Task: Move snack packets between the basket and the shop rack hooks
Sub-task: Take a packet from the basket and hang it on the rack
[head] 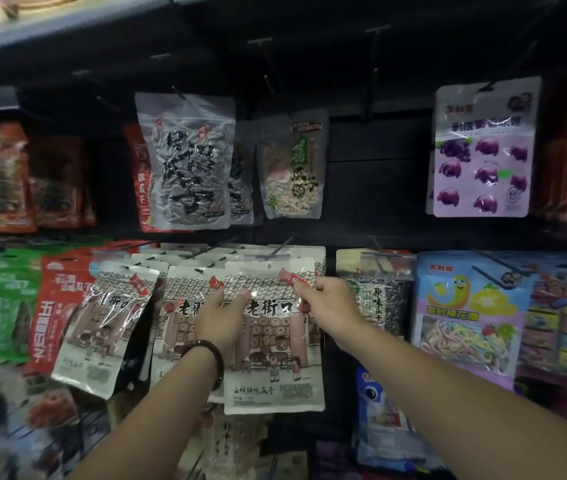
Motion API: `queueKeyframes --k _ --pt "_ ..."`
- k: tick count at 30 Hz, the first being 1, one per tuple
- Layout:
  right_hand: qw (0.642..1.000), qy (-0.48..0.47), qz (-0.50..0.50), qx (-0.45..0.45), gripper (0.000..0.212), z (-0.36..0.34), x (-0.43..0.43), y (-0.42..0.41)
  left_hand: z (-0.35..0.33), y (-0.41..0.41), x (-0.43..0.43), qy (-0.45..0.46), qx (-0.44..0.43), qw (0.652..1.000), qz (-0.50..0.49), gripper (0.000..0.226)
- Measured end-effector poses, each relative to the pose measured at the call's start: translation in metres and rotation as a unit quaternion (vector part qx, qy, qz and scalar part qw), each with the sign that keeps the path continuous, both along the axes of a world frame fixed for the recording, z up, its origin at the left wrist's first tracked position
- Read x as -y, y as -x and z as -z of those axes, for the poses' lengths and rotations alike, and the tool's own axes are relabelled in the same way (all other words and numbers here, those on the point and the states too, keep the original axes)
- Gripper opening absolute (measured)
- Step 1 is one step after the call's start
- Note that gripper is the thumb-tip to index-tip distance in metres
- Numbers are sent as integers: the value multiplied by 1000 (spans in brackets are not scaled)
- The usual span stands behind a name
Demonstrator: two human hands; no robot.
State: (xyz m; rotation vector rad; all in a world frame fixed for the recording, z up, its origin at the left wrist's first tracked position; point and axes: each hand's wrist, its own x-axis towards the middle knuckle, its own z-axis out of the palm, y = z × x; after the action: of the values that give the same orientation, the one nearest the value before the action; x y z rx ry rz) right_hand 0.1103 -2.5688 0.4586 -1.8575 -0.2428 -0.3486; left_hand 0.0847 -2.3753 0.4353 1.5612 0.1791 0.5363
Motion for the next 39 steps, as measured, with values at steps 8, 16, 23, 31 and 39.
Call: queueKeyframes --k 8,16,23,31,39 --pt "999 8 39 -15 42 -1 -7 -11 3 -16 5 -21 -54 998 -39 89" --pt "993 39 110 -28 41 8 -11 -24 4 -10 33 -238 -49 948 -204 54" --pt "990 28 129 -44 48 14 -17 -36 38 -14 62 -364 -20 930 -58 61" --pt "990 88 57 -94 35 -1 -4 -52 36 -29 72 -349 -32 935 -51 77" --pt "977 182 43 -101 33 -2 1 -40 21 -32 63 -383 -68 920 -42 112"
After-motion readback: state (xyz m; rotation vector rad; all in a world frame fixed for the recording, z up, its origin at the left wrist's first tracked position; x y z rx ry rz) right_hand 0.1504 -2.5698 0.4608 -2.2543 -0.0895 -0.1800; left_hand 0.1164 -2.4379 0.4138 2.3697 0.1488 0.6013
